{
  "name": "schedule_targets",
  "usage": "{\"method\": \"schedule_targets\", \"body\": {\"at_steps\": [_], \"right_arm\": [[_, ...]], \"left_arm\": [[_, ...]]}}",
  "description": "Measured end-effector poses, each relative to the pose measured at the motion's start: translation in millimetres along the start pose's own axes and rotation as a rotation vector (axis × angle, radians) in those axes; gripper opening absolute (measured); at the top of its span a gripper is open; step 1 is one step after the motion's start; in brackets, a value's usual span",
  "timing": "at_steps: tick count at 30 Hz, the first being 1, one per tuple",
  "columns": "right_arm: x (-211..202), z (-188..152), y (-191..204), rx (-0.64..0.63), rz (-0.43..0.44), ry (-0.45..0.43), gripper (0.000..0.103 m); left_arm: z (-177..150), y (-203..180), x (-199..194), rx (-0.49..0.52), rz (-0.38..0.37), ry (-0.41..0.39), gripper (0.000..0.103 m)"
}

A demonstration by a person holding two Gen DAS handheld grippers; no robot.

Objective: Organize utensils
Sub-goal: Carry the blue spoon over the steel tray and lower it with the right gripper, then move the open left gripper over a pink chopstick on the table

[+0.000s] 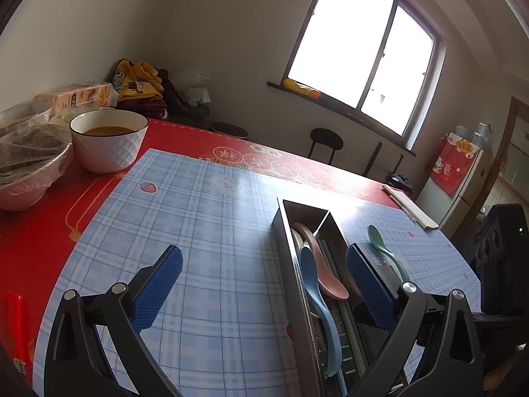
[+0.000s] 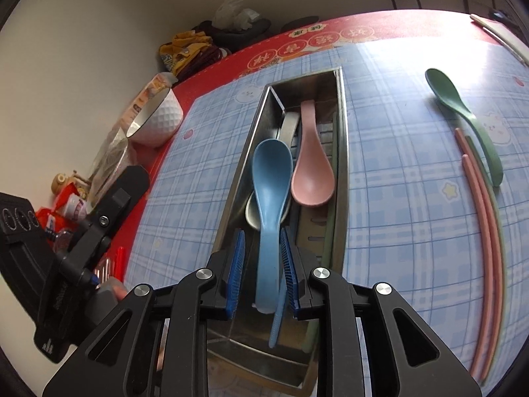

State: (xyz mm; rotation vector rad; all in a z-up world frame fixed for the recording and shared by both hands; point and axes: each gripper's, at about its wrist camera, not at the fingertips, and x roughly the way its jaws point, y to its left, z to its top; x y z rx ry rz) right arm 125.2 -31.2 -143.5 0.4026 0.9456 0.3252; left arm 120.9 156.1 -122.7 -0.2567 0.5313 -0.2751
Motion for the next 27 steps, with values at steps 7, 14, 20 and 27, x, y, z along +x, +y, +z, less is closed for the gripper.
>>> {"method": "schedule_targets", "body": {"at_steps": [7,14,20,27], "right_arm": [[-57,17,-61,-0.037,-0.131,-0.208,0.035],[-98,19,-123,-0.179,-0.309,-0.342,0.035],[-102,26,-162,-0.229,-0.314,-0.345,0.035],[-91,37,-196,-0.146,-0.230,-0.333,0.035]], "left_arm": [[-2,-2,4,0.012,-0.009,0.000,0.097],[3,-29,-9,0.076,0.043,-0.027,0.097],[-1,-94,-10,0.180,0.047,0.009,0.096],[-26,-184,10,0.262,0.025,0.094,0.096]]}}
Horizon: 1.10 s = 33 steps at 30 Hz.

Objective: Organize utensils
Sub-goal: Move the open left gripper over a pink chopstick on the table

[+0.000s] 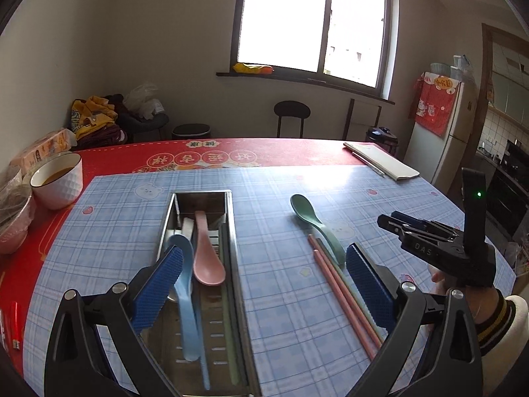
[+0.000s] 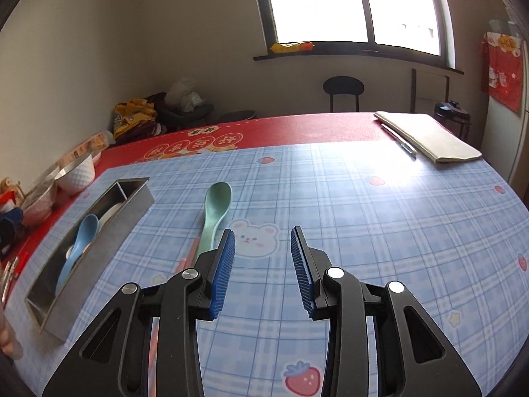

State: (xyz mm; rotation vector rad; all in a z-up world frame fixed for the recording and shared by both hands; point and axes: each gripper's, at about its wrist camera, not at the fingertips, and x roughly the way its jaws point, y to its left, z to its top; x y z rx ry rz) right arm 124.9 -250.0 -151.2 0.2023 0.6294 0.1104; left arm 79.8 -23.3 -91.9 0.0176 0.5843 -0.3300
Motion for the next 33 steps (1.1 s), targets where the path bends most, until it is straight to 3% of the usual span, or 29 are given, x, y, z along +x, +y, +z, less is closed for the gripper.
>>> {"method": "schedule_targets", "body": {"at_steps": [4,9,14,24,30,33], "right_arm": [[1,-2,-13,0.081,0.064,0.003,0.035],[-1,-5,-24,0.137,0.129,-0.004,0.035],[-3,-7,-26,0.149,0.163,-0.013,0.035],[-7,-8,-23,0.132,0.176,-0.022,0.035],[-7,-9,-23,0.135,0.178,-0.021,0.035],[-8,-9,-24,0.139,0.179,-0.022,0.035]], "left_arm": [[-13,-38,26,0.015,-0.013,0.090,0.093],[-32,-63,60,0.063,0.022,0.208,0.076],[-40,-66,81,0.063,0.034,0.272,0.057],[-49,-73,97,0.091,0.032,0.319,0.041],[-51,-66,97,0.064,0.022,0.313,0.030],[-51,-60,96,0.034,0.056,0.306,0.022]]}}
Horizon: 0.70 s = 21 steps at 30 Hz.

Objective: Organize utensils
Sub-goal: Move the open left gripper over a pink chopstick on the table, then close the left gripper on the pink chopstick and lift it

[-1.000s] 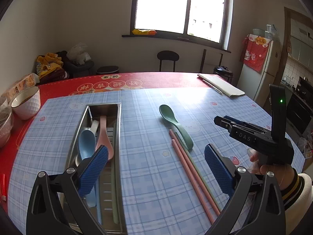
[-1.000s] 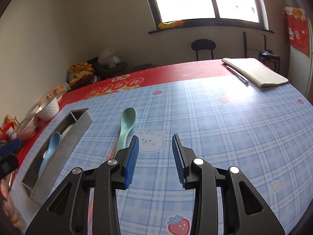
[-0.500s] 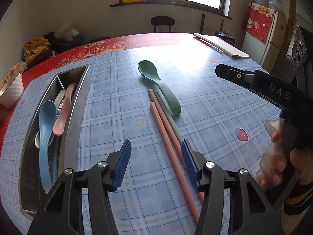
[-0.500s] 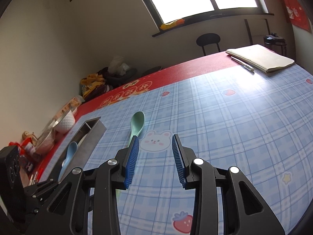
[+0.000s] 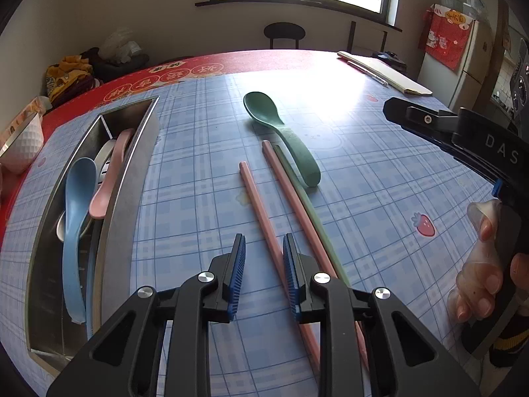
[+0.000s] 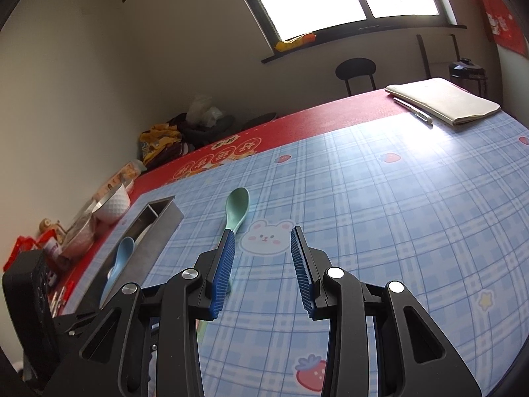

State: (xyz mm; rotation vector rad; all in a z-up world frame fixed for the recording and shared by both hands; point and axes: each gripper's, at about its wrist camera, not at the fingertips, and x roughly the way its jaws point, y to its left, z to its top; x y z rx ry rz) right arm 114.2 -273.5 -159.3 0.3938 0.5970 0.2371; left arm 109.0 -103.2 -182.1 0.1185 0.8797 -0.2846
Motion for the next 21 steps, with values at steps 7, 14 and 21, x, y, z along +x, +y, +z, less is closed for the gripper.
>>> {"method": "schedule_targets", "body": {"at_steps": [7,14,21], "right_arm": [[0,0,0,0.001,0.004,0.001,0.035],[-1,0,1,0.001,0.006,0.002,0.035],[-1,-1,1,0.003,0.006,0.002,0.035]], "left_arm": [[-1,-2,1,0.005,0.004,0.017,0.022],[-3,-8,-2,0.030,-0.056,0.007,0.008],[-3,-3,1,0.009,-0.074,0.009,0.007]]}}
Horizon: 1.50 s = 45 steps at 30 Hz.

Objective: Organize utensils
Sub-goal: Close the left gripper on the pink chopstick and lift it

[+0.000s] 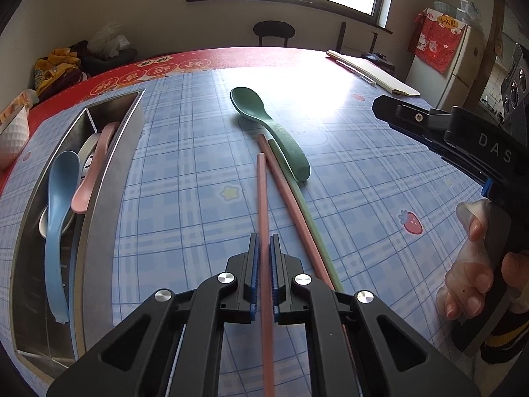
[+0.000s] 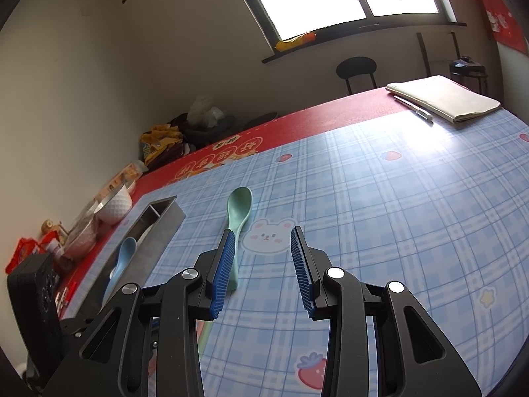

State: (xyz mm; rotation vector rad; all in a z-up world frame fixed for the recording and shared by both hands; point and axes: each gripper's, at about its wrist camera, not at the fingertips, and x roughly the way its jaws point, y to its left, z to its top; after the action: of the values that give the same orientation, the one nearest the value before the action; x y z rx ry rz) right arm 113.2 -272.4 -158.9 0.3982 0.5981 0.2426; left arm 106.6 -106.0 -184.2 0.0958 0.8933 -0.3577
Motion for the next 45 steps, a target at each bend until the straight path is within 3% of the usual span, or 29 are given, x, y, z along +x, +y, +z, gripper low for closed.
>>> {"method": "schedule_targets", "body": {"at_steps": [11,14,24,33,42,45], "right_arm": [[-1,0,-2,0.011,0.002,0.001,0.035],[-1,0,-2,0.012,0.003,0.002,0.035],[3,-1,0,0.003,0.028,0.029,0.035],[20,-3,14,-0.057,0.009,0.117,0.035],[47,-18,53,-0.261,-0.159,0.311,0.035],[50,-22,59,-0.253,-0.165,0.343,0.035]], "left_arm": [[-1,-5,1,0.027,0.003,-0.006,0.013],[-1,1,1,-0.010,-0.008,-0.010,0.006],[-5,22,-14,-0.120,-0.023,-0.094,0.006],[-6,29,-23,-0.153,-0.028,-0.139,0.006],[-10,37,-32,-0.193,-0.075,-0.182,0.006],[-10,37,-34,-0.198,-0.096,-0.193,0.006]]}}
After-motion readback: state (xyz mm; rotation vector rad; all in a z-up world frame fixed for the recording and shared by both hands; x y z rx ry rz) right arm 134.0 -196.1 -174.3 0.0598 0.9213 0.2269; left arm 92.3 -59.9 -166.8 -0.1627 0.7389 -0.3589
